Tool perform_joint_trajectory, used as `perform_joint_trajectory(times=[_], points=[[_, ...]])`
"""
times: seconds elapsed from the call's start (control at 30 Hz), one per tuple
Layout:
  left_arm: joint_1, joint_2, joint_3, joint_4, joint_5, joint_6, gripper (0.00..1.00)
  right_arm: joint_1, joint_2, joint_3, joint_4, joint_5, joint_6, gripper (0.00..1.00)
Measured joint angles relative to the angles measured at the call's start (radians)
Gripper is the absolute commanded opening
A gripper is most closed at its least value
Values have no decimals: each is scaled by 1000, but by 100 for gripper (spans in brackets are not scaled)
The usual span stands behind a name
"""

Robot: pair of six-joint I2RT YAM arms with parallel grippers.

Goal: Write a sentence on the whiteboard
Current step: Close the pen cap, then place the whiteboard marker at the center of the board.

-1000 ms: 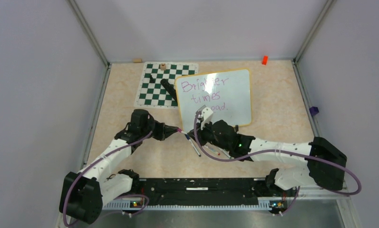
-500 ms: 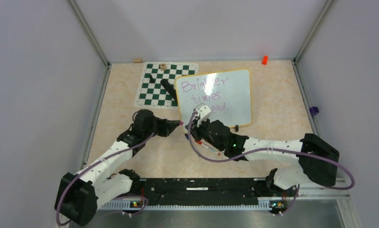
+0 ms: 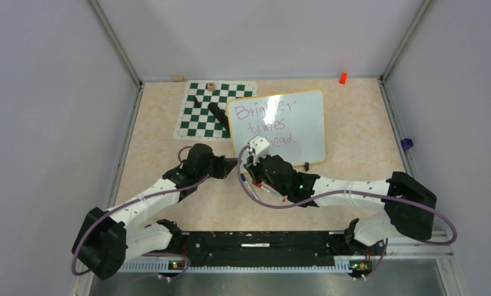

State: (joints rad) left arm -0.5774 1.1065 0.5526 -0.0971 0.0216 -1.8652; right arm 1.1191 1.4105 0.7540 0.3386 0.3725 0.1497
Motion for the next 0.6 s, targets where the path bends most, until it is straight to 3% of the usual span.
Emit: perform_joint_trajectory(times=[0.03,0.13,0.2,0.3,0.47,0.6], points=[[-3,-6,-6,1,-1,1,7,0,-5,2,-15,-2,3,0],[-14,-56,-34,-6,-4,22,48,1,-27,27,-94,-24,29,0],[-16,-78,-35,-25,11,56,70,-2,-53,35,-137,-39,57,0],[-11,-136,-15,-121,37,190,80,-37,-119,0,-155,-93,130,0],[92,-199,27,-196,47,433,85,-149,-272,-165,-145,-191,264,0],[127,-267,46,-194,52,628,88,-208,-291,-253,-146,-255,338,0]])
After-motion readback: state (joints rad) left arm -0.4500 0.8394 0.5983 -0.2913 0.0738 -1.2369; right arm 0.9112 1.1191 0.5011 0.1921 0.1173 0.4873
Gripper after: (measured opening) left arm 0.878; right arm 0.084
